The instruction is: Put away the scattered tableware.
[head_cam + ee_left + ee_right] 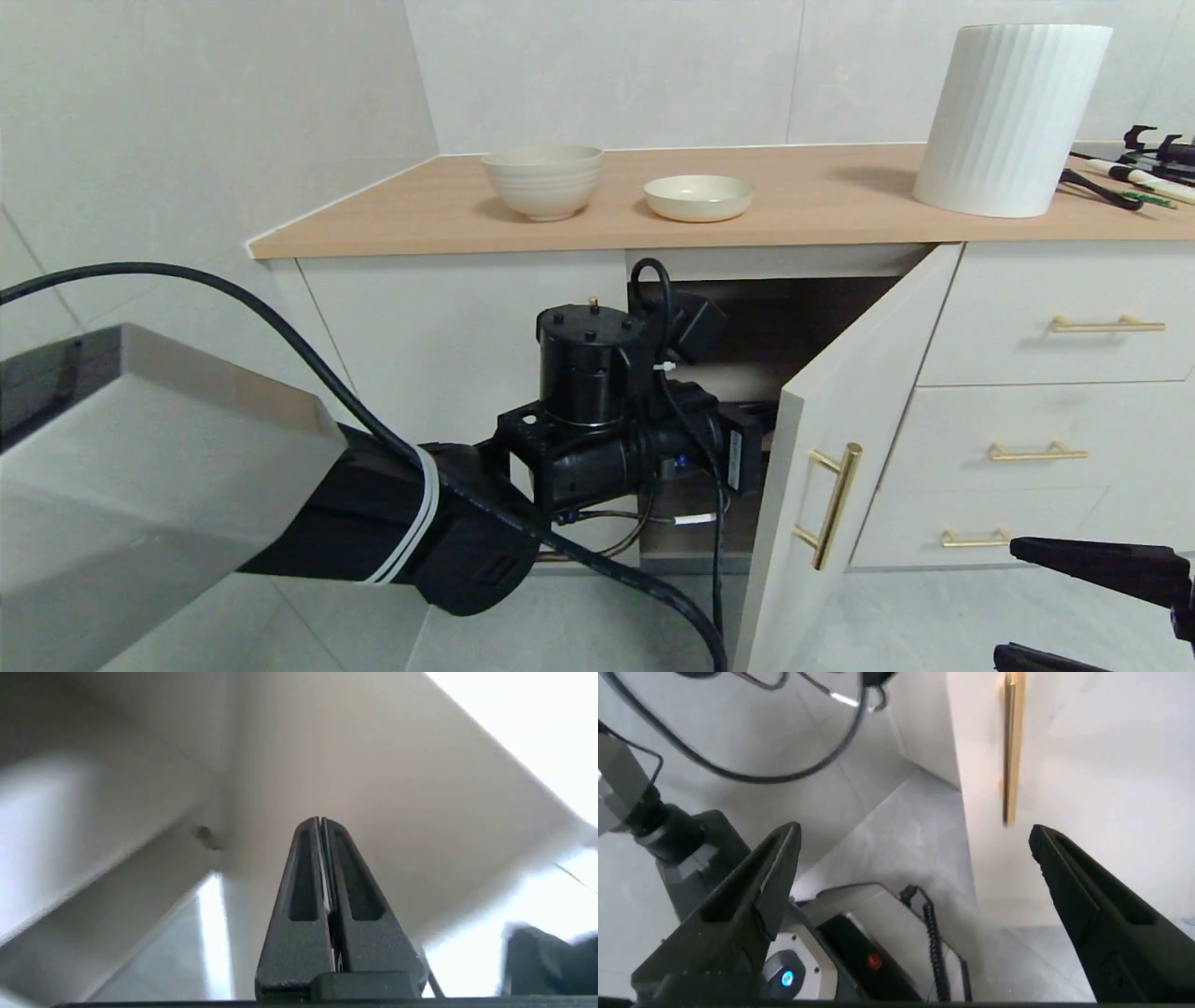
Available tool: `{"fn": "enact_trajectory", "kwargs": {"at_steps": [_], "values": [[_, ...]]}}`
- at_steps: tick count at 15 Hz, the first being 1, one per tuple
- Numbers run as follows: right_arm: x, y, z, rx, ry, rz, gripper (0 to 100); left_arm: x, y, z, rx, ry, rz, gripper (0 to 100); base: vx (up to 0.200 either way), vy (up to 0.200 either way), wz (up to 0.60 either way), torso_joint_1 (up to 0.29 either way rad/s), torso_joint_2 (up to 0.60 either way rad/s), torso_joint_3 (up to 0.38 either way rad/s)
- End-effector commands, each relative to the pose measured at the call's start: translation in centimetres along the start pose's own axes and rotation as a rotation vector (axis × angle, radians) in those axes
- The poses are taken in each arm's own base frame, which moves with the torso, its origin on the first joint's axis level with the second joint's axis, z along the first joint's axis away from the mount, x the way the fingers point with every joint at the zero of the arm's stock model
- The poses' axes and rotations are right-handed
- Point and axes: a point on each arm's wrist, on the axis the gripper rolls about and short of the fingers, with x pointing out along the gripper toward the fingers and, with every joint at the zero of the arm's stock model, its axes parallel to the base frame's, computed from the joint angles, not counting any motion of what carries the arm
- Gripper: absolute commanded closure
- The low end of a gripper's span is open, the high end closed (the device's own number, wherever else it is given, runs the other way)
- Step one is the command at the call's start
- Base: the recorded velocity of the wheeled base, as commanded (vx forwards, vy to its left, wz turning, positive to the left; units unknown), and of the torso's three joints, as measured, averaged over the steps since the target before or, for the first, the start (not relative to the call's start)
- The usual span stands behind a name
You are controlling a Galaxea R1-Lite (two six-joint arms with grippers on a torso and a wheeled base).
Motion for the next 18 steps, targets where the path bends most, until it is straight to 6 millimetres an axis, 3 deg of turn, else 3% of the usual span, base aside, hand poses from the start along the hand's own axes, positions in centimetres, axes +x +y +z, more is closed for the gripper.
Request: {"fn": "enact_trajectory", "kwargs": {"at_steps": [1, 5, 7, 9, 10, 11, 12, 14, 15, 17, 18], "values": [[-0.7, 0.3, 0.3, -0.008, -0.023, 0.004, 0, 1.0, 0.4, -0.1, -0.002, -0.002, 0.021, 100, 0.0, 0.0, 0.0, 0.0, 0.0, 0.0], [-1.9, 1.1, 0.7, -0.016, -0.001, 0.041, 0, 1.1, -0.1, -0.1, -0.004, 0.007, 0.043, 100, 0.0, 0.0, 0.0, 0.0, 0.0, 0.0], [-2.2, 1.3, 0.8, -0.019, 0.002, 0.054, 0, 1.6, -1.9, -0.1, -0.001, 0.031, 0.014, 100, 0.0, 0.0, 0.0, 0.0, 0.0, 0.0], [-2.4, 1.6, 0.7, -0.03, -0.002, 0.088, 0, 2.4, -6.4, -0.8, 0.019, 0.049, -0.094, 100, 0.0, 0.0, 0.0, 0.0, 0.0, 0.0], [-2.7, 2.1, 0.5, -0.044, 0.009, 0.162, 0, 2.4, -11.1, -1.1, 0.036, 0.051, -0.207, 100, 0.0, 0.0, 0.0, 0.0, 0.0, 0.0], [-3.1, 2.4, 0.4, -0.051, 0.016, 0.225, 0, 1.7, -13.3, -0.6, 0.044, 0.035, -0.253, 100, 0.0, 0.0, 0.0, 0.0, 0.0, 0.0], [-3.3, 2.5, 0.3, -0.051, 0.021, 0.26, 0, 1.2, -13.6, 0.0, 0.045, 0.014, -0.249, 100, 0.0, 0.0, 0.0, 0.0, 0.0, 0.0], [-3.4, 2.6, 0.4, -0.053, 0.019, 0.273, 0, -0.5, -9.5, 2.1, 0.011, -0.043, -0.088, 100, 0.0, 0.0, 0.0, 0.0, 0.0, 0.0], [-3.2, 2.6, 0.4, -0.051, 0.023, 0.272, 0, -2.2, -6.2, 2.8, -0.016, -0.053, 0.005, 100, 0.0, 0.0, 0.0, 0.0, 0.0, 0.0], [-2.6, 2.6, 1.1, -0.047, 0.031, 0.266, 0, -4.9, -3.4, 2.9, -0.033, -0.052, 0.099, 100, 0.0, 0.0, 0.0, 0.0, 0.0, 0.0], [-1.3, 2.4, 2.3, -0.035, 0.044, 0.235, 0, -7.3, -2.7, 2.9, -0.032, -0.071, 0.133, 100, 0.0, 0.0, 0.0, 0.0, 0.0, 0.0]]}}
